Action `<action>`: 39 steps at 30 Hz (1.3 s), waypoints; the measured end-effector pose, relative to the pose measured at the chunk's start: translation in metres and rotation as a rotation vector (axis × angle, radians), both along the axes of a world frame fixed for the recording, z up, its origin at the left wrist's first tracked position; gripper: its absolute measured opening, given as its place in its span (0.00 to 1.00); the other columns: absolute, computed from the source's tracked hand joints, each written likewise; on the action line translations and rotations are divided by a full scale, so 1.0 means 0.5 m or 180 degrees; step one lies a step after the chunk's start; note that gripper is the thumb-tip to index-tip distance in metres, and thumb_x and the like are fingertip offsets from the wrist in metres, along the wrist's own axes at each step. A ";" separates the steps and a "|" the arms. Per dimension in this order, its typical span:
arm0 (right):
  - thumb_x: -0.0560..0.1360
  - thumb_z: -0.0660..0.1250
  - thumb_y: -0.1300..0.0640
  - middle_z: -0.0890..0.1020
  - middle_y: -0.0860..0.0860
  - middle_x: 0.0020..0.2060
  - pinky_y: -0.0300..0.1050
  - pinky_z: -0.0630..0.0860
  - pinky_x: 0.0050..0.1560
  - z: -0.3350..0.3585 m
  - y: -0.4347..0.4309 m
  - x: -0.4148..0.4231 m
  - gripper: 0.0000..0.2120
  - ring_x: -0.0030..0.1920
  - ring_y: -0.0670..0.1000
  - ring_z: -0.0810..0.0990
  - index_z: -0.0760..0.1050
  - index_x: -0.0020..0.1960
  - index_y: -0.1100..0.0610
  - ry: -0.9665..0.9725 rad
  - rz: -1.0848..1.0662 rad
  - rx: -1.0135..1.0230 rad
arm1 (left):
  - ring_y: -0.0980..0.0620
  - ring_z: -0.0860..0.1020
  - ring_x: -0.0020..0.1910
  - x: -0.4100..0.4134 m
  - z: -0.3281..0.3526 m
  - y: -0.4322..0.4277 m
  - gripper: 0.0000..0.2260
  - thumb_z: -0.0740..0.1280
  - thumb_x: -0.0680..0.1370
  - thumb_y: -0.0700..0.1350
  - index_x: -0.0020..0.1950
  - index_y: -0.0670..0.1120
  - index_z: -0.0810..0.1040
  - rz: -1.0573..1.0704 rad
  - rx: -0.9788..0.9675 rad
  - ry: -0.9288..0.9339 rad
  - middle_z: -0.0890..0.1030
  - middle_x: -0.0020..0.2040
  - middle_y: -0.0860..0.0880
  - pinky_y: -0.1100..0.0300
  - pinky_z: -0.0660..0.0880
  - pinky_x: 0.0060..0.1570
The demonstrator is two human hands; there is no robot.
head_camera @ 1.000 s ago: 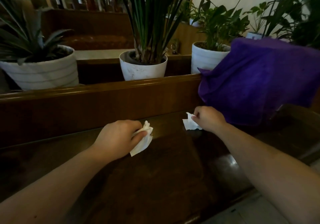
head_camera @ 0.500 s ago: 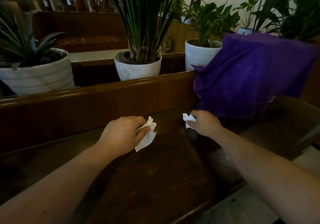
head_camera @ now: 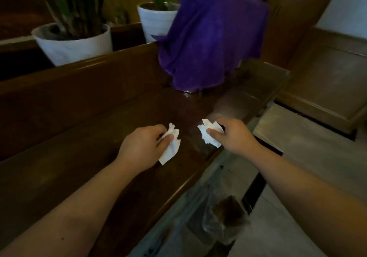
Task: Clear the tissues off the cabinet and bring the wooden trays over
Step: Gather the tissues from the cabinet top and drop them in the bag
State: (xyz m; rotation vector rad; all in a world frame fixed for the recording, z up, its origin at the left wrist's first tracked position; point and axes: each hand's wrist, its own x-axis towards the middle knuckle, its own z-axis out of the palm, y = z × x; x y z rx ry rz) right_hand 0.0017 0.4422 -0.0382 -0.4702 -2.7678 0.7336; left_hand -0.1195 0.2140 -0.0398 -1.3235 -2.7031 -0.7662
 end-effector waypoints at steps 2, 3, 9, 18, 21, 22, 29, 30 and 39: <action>0.76 0.67 0.51 0.76 0.53 0.34 0.49 0.68 0.33 0.003 0.028 0.042 0.12 0.34 0.53 0.74 0.73 0.42 0.59 -0.0005 -0.0124 -0.0019 | 0.57 0.75 0.29 0.030 0.002 0.037 0.11 0.60 0.78 0.57 0.42 0.52 0.75 -0.0207 0.0059 -0.0033 0.76 0.31 0.53 0.59 0.71 0.27; 0.76 0.67 0.51 0.76 0.55 0.34 0.49 0.68 0.33 0.000 0.048 0.075 0.13 0.35 0.54 0.74 0.73 0.42 0.61 0.0014 -0.0190 -0.0070 | 0.56 0.74 0.28 0.054 0.000 0.064 0.12 0.60 0.77 0.57 0.41 0.51 0.75 -0.0336 0.0094 -0.0069 0.76 0.30 0.52 0.57 0.71 0.26; 0.76 0.67 0.48 0.77 0.50 0.34 0.45 0.68 0.31 -0.063 0.141 0.220 0.12 0.33 0.46 0.75 0.75 0.42 0.58 0.0069 -0.0409 -0.0432 | 0.52 0.75 0.30 0.156 -0.021 0.186 0.12 0.62 0.78 0.54 0.40 0.48 0.75 -0.0662 0.0094 -0.0157 0.77 0.31 0.51 0.51 0.72 0.30; 0.75 0.68 0.45 0.78 0.45 0.32 0.35 0.66 0.30 -0.288 0.362 0.480 0.10 0.32 0.42 0.77 0.73 0.38 0.48 -0.0498 -0.0616 -0.1323 | 0.46 0.75 0.32 0.359 -0.176 0.420 0.12 0.64 0.77 0.52 0.37 0.47 0.72 -0.0649 -0.0261 -0.0539 0.73 0.30 0.52 0.54 0.67 0.30; 0.74 0.69 0.46 0.78 0.44 0.33 0.38 0.68 0.33 -0.379 0.430 0.531 0.09 0.35 0.42 0.78 0.72 0.37 0.44 -0.0743 -0.0803 -0.1602 | 0.46 0.78 0.35 0.398 -0.291 0.476 0.12 0.64 0.78 0.51 0.39 0.45 0.75 -0.0635 -0.0493 -0.0816 0.76 0.32 0.51 0.55 0.67 0.33; 0.74 0.69 0.46 0.78 0.44 0.33 0.39 0.68 0.33 -0.405 0.444 0.539 0.09 0.35 0.44 0.79 0.72 0.37 0.44 -0.0785 -0.0869 -0.1656 | 0.45 0.79 0.37 0.404 -0.329 0.487 0.11 0.63 0.78 0.51 0.42 0.44 0.77 -0.0568 -0.0603 -0.0949 0.79 0.35 0.48 0.55 0.69 0.35; 0.75 0.69 0.50 0.78 0.44 0.31 0.27 0.68 0.26 -0.679 0.494 0.536 0.10 0.30 0.33 0.77 0.72 0.36 0.45 -0.1077 -0.1238 -0.2248 | 0.44 0.79 0.44 0.393 -0.655 0.526 0.11 0.63 0.78 0.49 0.50 0.43 0.78 0.0278 -0.1269 -0.1656 0.82 0.45 0.41 0.59 0.67 0.39; 0.74 0.70 0.50 0.79 0.45 0.31 0.26 0.68 0.25 -0.724 0.497 0.532 0.10 0.30 0.34 0.78 0.72 0.36 0.47 -0.1100 -0.1299 -0.2318 | 0.45 0.79 0.43 0.386 -0.701 0.529 0.10 0.64 0.78 0.48 0.50 0.42 0.78 0.0350 -0.1290 -0.1763 0.82 0.45 0.41 0.60 0.67 0.40; 0.74 0.70 0.49 0.83 0.56 0.41 0.41 0.73 0.32 -1.197 0.478 0.470 0.14 0.35 0.49 0.81 0.78 0.52 0.59 -0.1574 -0.1758 -0.3039 | 0.39 0.77 0.54 0.349 -1.145 0.551 0.14 0.64 0.78 0.51 0.55 0.42 0.77 0.0586 -0.1675 -0.2063 0.81 0.54 0.38 0.52 0.72 0.50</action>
